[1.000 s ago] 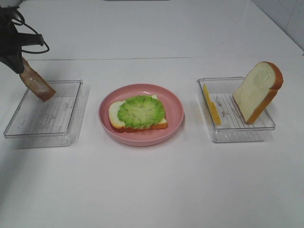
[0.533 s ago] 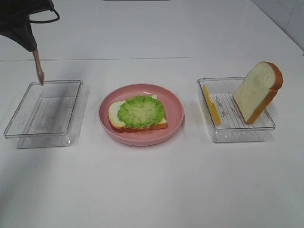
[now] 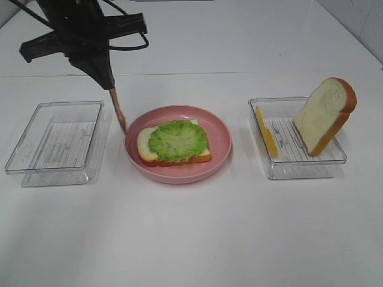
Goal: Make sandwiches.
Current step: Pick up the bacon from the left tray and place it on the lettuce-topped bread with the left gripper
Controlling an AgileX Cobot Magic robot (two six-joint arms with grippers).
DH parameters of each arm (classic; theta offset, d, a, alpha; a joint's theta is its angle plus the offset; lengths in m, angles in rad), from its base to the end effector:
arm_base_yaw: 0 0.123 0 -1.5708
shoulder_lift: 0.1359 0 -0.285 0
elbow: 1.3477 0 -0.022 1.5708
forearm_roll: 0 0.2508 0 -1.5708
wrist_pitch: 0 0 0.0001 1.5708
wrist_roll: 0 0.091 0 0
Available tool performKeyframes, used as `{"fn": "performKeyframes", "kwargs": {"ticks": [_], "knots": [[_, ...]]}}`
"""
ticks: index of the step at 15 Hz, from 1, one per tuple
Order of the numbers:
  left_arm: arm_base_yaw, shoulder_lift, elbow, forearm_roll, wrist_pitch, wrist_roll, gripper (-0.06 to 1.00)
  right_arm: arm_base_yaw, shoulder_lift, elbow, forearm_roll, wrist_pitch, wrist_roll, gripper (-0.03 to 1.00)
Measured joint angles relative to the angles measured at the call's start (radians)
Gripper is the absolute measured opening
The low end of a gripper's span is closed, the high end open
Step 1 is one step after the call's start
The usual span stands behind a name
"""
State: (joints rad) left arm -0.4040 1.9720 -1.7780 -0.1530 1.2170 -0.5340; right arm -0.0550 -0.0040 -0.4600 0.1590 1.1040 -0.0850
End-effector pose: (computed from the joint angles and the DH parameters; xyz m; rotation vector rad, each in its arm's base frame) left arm 0.3809 -0.1770 0.2757 -0.2449 2.9570 -0.3655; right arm -0.0028 0.0130 0.2636 -0.0398 2.1139 0.1097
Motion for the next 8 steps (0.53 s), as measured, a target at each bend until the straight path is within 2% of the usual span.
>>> {"fn": "performKeyframes", "kwargs": {"ticks": [4, 8], "knots": [[-0.113, 0.002, 0.0, -0.017, -0.069, -0.117, 0.0, 0.0, 0.0, 0.0, 0.0, 0.0, 0.0, 0.85], [-0.132, 0.069, 0.0, -0.108, -0.092, -0.134, 0.0, 0.0, 0.0, 0.0, 0.0, 0.0, 0.0, 0.85]]}}
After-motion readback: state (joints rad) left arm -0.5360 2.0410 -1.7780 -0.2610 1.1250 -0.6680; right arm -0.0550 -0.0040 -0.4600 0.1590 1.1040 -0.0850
